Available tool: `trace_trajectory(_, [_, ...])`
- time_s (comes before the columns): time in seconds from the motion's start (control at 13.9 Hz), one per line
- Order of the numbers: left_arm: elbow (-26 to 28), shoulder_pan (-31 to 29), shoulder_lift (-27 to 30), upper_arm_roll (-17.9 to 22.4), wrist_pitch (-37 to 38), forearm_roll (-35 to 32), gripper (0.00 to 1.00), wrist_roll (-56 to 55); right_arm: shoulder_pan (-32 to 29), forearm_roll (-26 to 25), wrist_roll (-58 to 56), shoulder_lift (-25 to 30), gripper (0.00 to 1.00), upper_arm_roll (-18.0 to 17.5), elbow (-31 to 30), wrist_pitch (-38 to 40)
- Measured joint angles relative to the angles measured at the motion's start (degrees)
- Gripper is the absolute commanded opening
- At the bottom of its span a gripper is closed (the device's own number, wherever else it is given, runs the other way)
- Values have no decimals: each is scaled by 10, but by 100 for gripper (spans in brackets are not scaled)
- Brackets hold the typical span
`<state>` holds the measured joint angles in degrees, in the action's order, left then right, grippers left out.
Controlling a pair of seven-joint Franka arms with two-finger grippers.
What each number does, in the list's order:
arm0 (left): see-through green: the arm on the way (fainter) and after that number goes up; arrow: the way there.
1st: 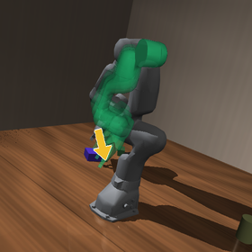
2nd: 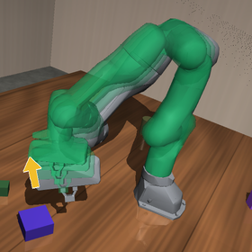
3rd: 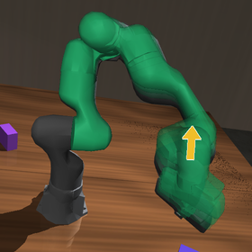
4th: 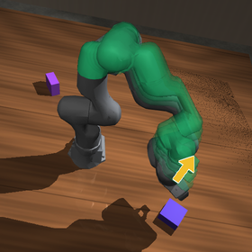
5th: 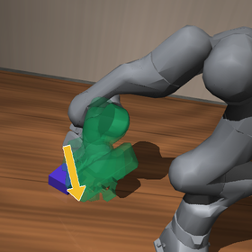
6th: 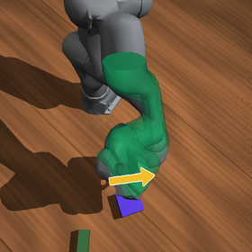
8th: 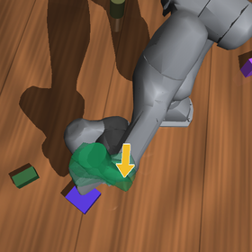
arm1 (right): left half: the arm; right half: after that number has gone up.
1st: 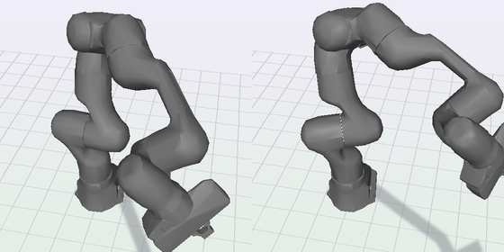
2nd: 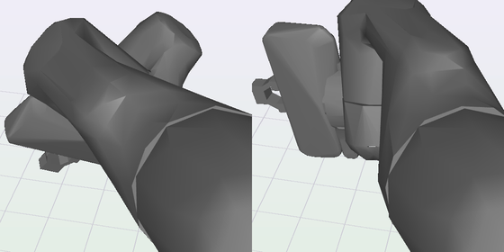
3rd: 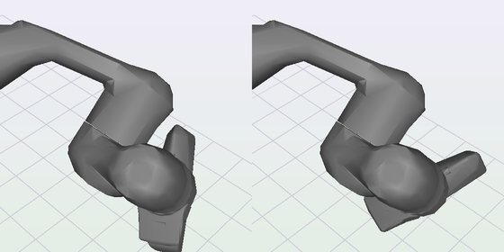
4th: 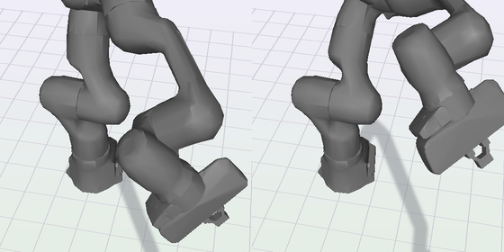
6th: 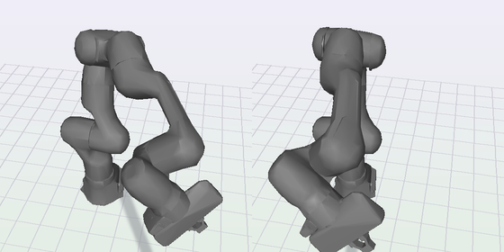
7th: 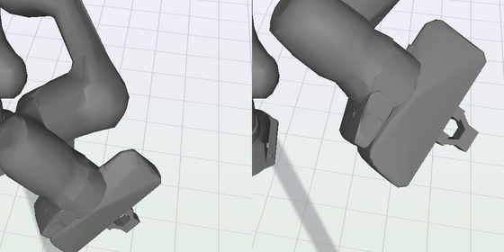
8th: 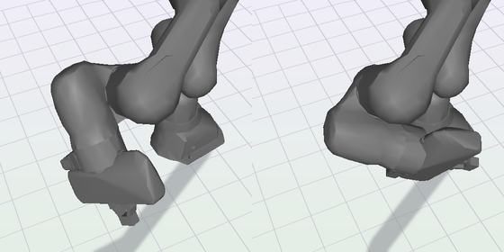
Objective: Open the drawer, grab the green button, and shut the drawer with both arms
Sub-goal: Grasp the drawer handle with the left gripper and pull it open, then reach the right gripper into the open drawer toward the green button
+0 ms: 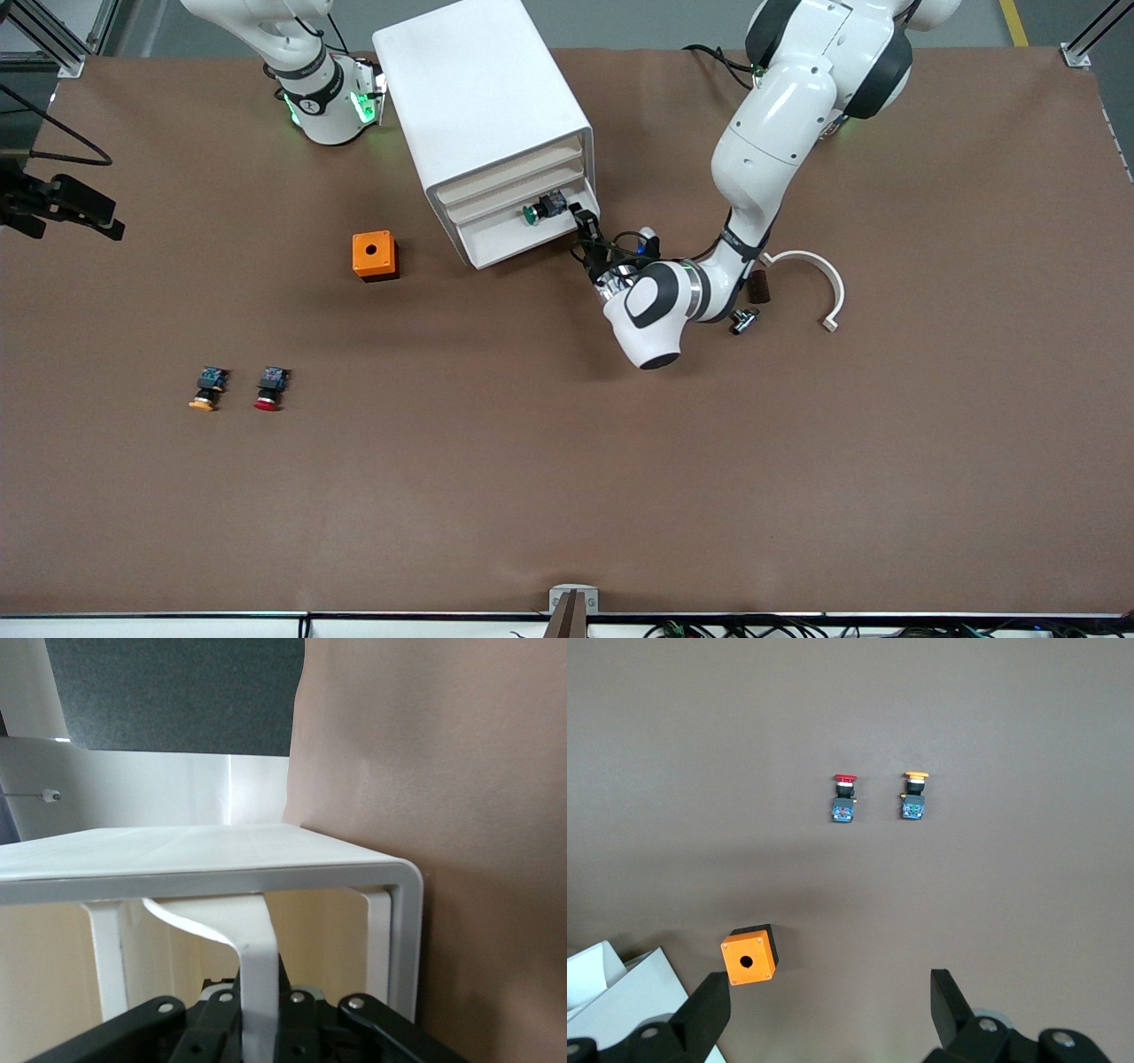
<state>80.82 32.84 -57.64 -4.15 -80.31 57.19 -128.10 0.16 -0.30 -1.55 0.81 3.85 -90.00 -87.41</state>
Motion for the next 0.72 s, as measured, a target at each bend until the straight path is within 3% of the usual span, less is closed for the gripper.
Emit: trace_trajectory(0.72, [-5,-51,-1,4,-53,56,11,1,2,-4,15,-81,100,0,-3,-36])
